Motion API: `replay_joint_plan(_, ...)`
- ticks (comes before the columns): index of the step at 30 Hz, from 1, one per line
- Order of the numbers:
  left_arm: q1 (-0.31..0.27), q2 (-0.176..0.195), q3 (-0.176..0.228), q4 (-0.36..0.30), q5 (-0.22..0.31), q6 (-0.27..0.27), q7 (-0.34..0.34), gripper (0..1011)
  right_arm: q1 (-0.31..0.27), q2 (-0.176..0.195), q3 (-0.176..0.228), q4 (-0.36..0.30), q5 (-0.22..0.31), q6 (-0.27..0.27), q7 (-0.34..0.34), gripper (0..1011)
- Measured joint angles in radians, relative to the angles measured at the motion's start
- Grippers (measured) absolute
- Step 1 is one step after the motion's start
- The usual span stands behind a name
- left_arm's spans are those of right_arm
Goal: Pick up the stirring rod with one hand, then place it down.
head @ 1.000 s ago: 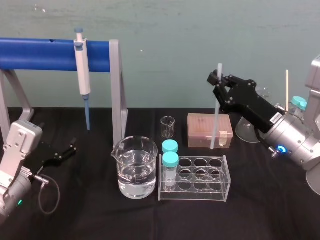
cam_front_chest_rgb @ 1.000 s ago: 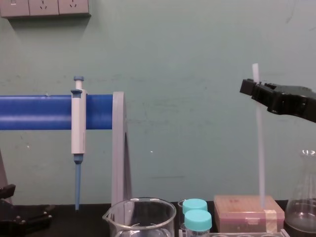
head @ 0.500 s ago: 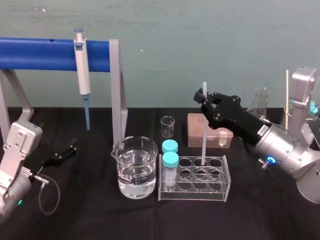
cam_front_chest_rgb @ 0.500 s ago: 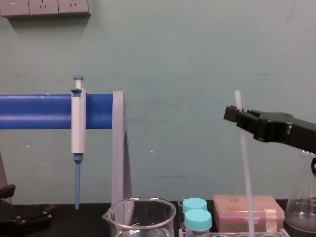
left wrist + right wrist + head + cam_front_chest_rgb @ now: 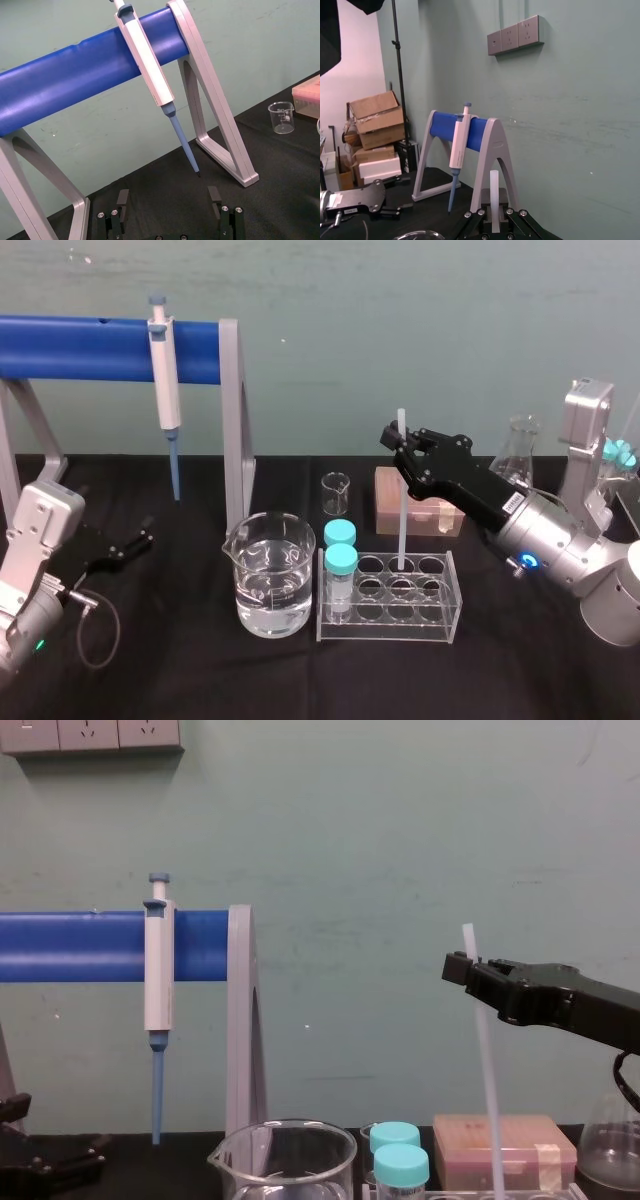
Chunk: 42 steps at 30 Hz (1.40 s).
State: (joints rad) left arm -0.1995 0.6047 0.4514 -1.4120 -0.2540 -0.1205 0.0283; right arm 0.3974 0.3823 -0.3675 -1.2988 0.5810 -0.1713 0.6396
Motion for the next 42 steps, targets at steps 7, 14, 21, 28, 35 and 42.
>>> replay_joint_plan(7, 0.000, 0.000, 0.000, 0.000, 0.000, 0.000, 0.000, 1000, 0.008, -0.007, -0.012, 0.020, -0.013, -0.024, -0.002, 72)
replay_joint_plan(14, 0.000, 0.000, 0.000, 0.000, 0.000, 0.000, 0.000, 1000, 0.012, -0.011, -0.028, 0.057, -0.057, -0.048, -0.013, 72)
replay_joint_plan(21, 0.000, 0.000, 0.000, 0.000, 0.000, 0.000, 0.000, 1000, 0.010, -0.024, -0.026, 0.088, -0.068, -0.048, -0.029, 72)
replay_joint_plan(28, 0.000, 0.000, 0.000, 0.000, 0.000, 0.000, 0.000, 1000, -0.001, -0.044, -0.009, 0.110, -0.065, -0.041, -0.048, 72)
replay_joint_plan(35, 0.000, 0.000, 0.000, 0.000, 0.000, 0.000, 0.000, 1000, -0.009, -0.058, 0.005, 0.115, -0.057, -0.037, -0.058, 72)
replay_joint_plan(42, 0.000, 0.000, 0.000, 0.000, 0.000, 0.000, 0.000, 1000, -0.016, -0.064, 0.010, 0.115, -0.056, -0.029, -0.062, 72)
